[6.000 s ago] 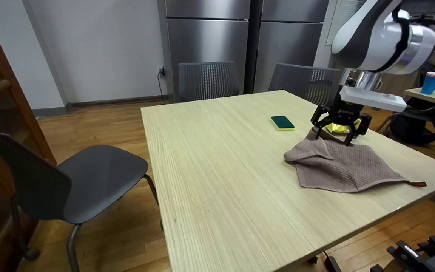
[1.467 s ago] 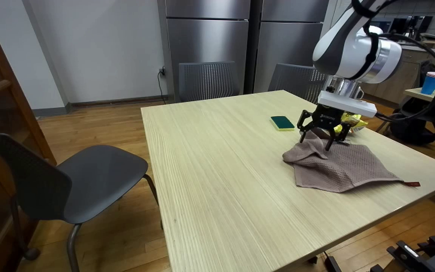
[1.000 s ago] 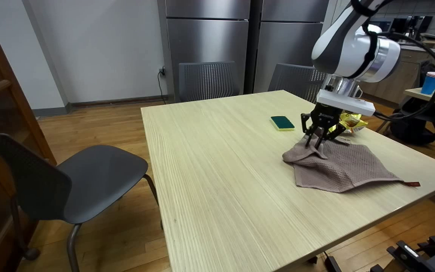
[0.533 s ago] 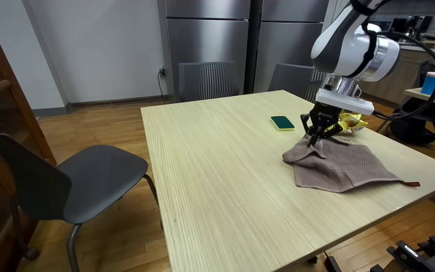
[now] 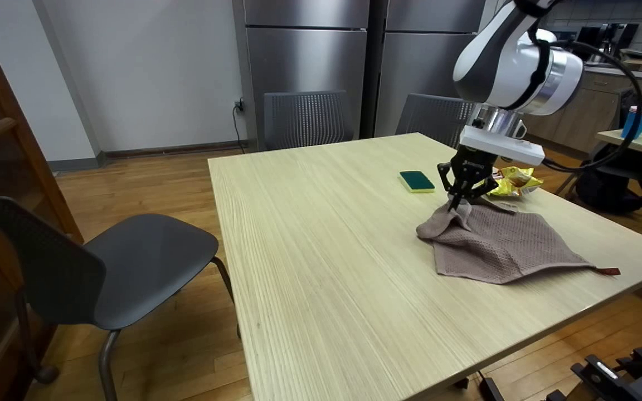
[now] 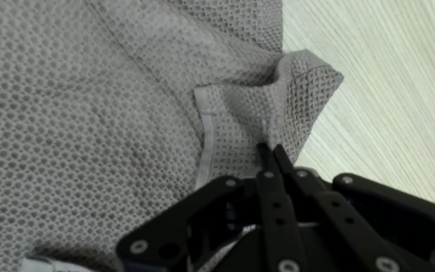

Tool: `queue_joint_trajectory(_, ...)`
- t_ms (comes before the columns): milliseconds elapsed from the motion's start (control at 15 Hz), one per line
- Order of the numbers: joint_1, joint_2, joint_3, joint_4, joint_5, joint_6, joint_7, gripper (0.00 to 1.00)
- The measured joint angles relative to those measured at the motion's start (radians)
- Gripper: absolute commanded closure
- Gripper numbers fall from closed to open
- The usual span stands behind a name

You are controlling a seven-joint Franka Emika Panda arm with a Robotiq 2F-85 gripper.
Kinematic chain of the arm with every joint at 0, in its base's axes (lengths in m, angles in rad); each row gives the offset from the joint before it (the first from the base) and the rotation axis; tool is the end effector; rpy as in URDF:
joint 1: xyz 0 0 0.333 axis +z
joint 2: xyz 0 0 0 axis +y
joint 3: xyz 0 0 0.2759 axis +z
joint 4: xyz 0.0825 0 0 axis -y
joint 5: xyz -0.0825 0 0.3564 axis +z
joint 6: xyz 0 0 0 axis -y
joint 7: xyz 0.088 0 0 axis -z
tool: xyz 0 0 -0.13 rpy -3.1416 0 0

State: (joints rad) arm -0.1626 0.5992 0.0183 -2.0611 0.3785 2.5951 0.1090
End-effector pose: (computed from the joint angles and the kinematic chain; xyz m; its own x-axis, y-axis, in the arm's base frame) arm 0.5348 -0.0799 0.1009 0.8324 -0.5420 -0.1154 -0.5541 -0.8151 -0.1691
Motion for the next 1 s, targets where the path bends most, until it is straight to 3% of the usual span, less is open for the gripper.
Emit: queue_joint_trajectory(1000,0.041,0.027,-0.001,0.107,0.000,-0.001,0.046,0.99)
